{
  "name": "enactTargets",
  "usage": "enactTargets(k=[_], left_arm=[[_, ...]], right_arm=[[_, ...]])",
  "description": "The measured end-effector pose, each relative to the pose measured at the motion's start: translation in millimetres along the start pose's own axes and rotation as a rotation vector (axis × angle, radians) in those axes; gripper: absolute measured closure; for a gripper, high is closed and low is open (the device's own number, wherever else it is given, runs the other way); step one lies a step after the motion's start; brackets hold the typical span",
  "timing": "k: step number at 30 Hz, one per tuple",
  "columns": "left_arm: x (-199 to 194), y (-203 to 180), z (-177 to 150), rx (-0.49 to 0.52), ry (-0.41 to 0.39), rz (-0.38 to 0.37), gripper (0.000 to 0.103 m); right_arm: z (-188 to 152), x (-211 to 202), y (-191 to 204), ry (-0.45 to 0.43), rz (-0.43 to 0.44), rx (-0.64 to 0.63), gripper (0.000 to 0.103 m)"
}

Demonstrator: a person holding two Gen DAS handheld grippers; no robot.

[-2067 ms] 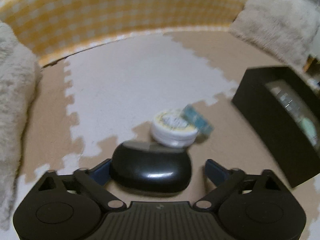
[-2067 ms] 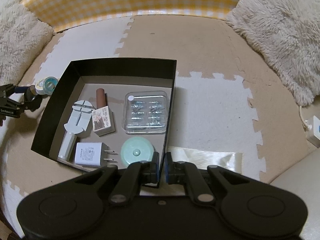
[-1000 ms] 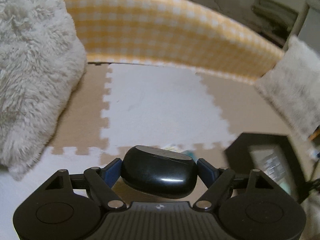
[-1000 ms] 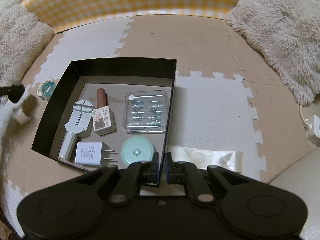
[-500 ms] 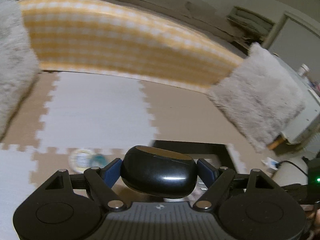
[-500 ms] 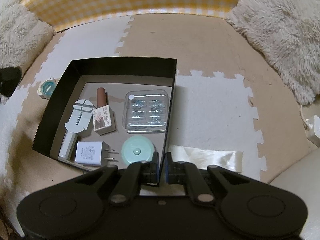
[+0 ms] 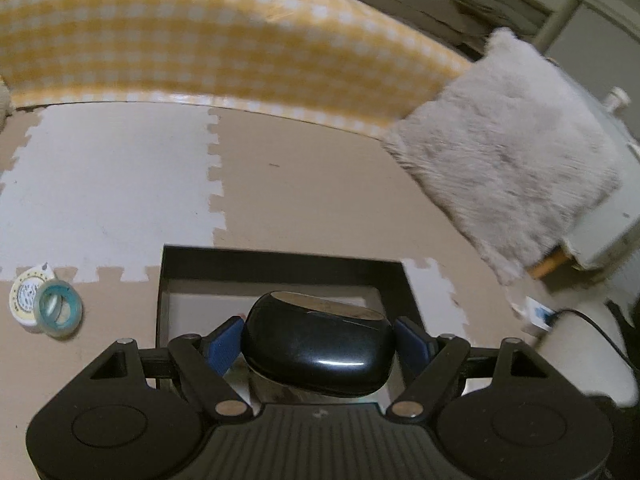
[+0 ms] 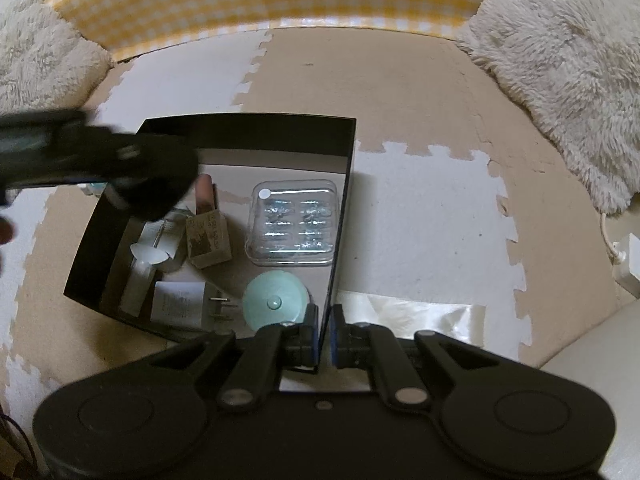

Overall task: Organize rigid objects
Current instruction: 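Carry the earbud case into the black box and release it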

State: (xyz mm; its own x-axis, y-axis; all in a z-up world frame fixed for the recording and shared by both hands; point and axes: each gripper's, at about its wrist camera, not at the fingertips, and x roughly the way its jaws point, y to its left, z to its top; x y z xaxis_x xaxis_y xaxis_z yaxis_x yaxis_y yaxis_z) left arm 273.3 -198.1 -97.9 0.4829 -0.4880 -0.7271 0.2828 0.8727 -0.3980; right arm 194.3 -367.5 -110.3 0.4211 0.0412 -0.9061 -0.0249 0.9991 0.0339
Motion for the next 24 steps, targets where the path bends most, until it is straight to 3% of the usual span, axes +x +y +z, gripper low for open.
enactTargets(k=[4, 11, 15, 24], left_arm=[[17.9, 1.1, 9.5, -0.030, -0.012, 0.071, 0.022], [31.4, 2.0, 9.4, -0.031, 0.010, 0.106, 0.021], [23.3, -0.5, 5.5, 0.031, 0.010, 0.109, 0.007], [3.8, -4.6, -13.9, 0.203, 0.053, 0.090, 0.003]], right_arm=[[-0.6, -0.1, 2.9, -0.002, -0.010, -0.013, 0.097], [-1.1, -0.4, 2.7, -0.007, -0.008, -0.020, 0.097], [-1.1, 0.6, 2.8, -0.009, -0.010, -0.025, 0.097], [-1.5, 1.6, 3.5, -0.011, -0.013, -0.022, 0.097]])
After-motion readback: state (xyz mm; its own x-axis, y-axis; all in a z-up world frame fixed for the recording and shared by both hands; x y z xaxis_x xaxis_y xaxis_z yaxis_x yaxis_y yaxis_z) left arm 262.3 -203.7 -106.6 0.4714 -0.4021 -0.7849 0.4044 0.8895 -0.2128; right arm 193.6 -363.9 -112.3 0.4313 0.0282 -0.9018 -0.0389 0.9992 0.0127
